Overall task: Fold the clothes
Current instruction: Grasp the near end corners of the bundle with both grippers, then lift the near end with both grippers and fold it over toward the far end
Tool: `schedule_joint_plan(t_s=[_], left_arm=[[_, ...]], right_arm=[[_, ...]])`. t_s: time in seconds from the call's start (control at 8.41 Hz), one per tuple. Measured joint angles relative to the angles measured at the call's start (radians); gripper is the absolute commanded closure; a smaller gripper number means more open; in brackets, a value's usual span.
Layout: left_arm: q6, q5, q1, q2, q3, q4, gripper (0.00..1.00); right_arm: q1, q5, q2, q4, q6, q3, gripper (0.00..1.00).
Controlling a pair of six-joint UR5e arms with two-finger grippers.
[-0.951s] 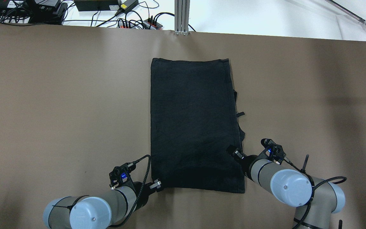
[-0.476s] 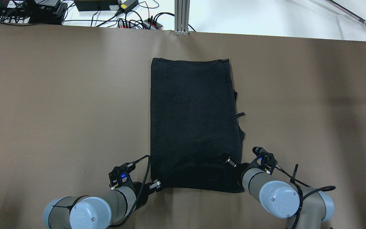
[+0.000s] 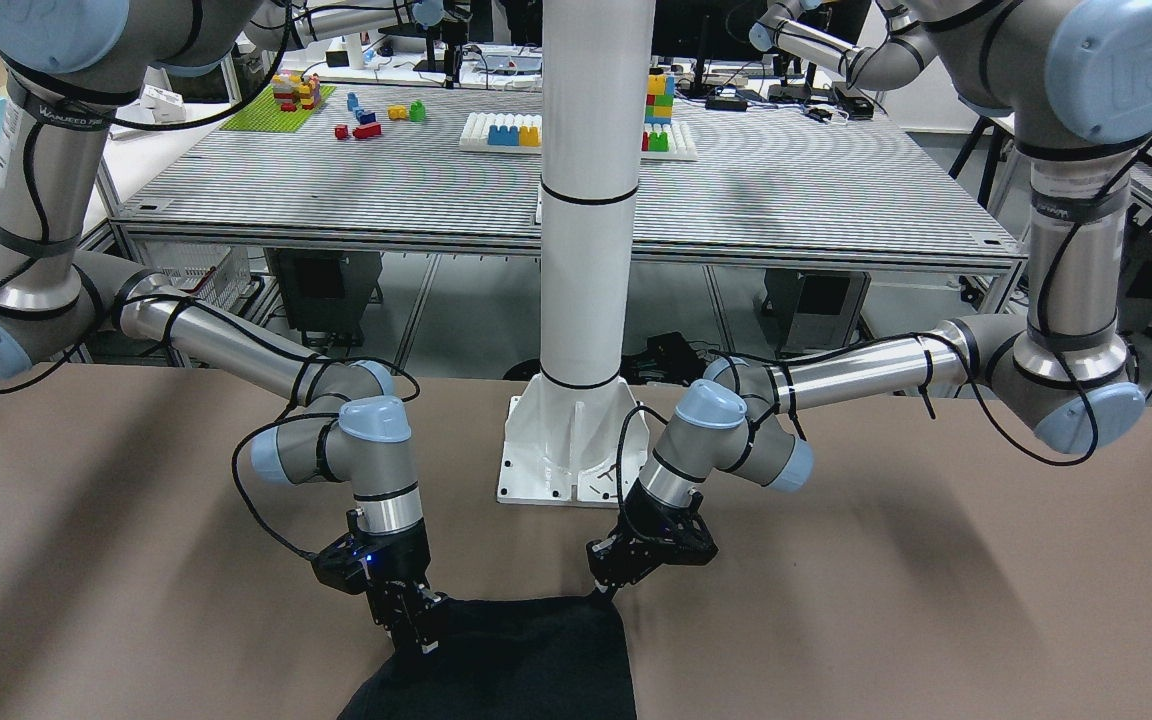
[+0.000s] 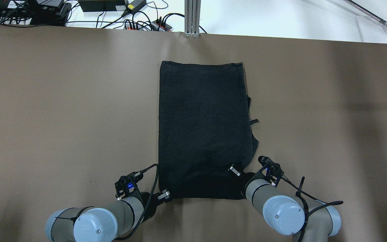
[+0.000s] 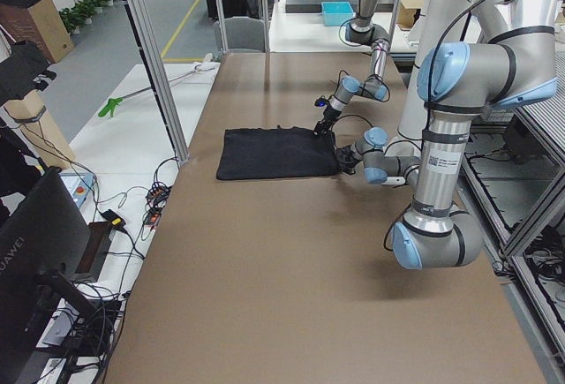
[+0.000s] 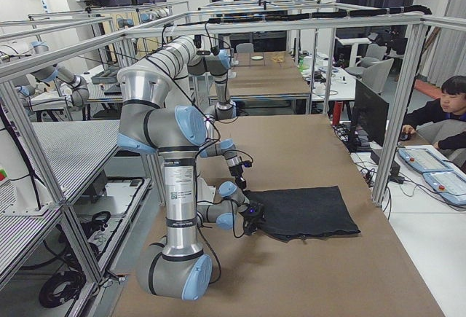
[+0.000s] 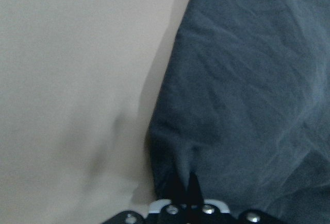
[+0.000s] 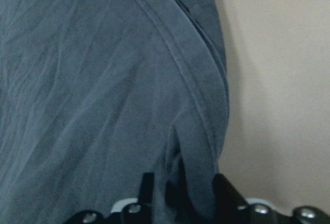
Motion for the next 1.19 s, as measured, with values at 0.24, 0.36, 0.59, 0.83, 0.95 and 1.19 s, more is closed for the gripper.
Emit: schedule_joint_plan(t_s=[0.24, 0.36, 0.59, 0.83, 0.95, 1.19], left_arm=[[0.001, 0.0, 0.0, 0.0, 0.0, 0.0, 1.0], [0.001, 0.0, 0.0, -0.001, -0.001, 0.0, 1.0], [0.003, 0.0, -0.001, -0.002, -0.003, 0.001, 1.0], [0.005, -0.001, -0.006, -0.003, -0.016, 0.001, 1.0], [0.006, -0.007, -0.016, -0.003, -0.042, 0.002, 1.0], [0.021, -0.037, -0.047, -0.003, -0.108, 0.004, 1.0]], right_arm=[[-0.001, 0.0, 0.0, 0.005, 0.007, 0.005, 1.0], [-0.001, 0.0, -0.002, 0.006, 0.008, 0.007, 1.0], [-0.001, 0.001, -0.005, 0.006, 0.006, 0.01, 1.0], [0.001, 0.006, -0.009, 0.006, -0.005, 0.023, 1.0], [0.003, 0.011, -0.01, 0.004, -0.015, 0.049, 1.0], [0.007, 0.025, -0.013, -0.011, -0.054, 0.11, 1.0]])
